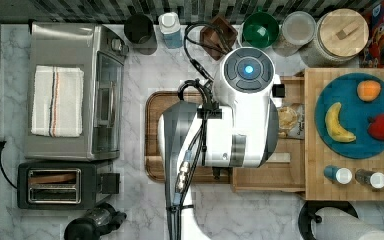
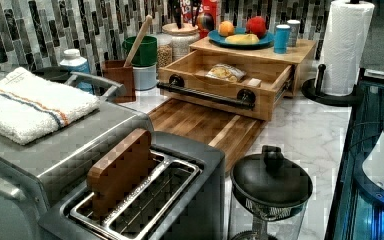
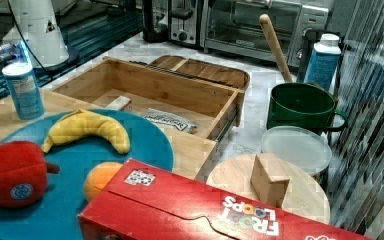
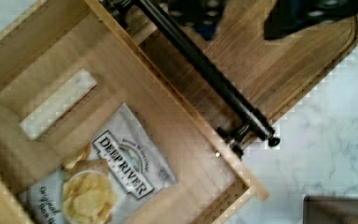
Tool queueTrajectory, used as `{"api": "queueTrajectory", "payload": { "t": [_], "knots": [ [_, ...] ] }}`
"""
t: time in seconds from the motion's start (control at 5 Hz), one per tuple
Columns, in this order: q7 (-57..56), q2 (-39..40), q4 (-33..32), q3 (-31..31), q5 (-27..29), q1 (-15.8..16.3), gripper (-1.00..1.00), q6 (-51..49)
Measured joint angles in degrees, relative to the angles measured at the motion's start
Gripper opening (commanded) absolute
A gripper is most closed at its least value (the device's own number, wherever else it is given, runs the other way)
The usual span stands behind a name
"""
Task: Close the drawer.
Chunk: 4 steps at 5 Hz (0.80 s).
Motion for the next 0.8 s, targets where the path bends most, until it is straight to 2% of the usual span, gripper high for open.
{"api": "queueTrajectory", "payload": {
  "t": [0.4, 0.6, 0.8],
  "knots": [
    [-11.14, 1.66, -2.01, 2.06, 2.11, 0.53, 1.00, 0.04],
    [-15.93, 3.64, -2.13, 3.57, 1.39, 1.11, 1.00, -1.23],
    [-17.52, 4.58, -3.19, 4.45, 1.32, 1.43, -1.00, 0.04]
  ]
}}
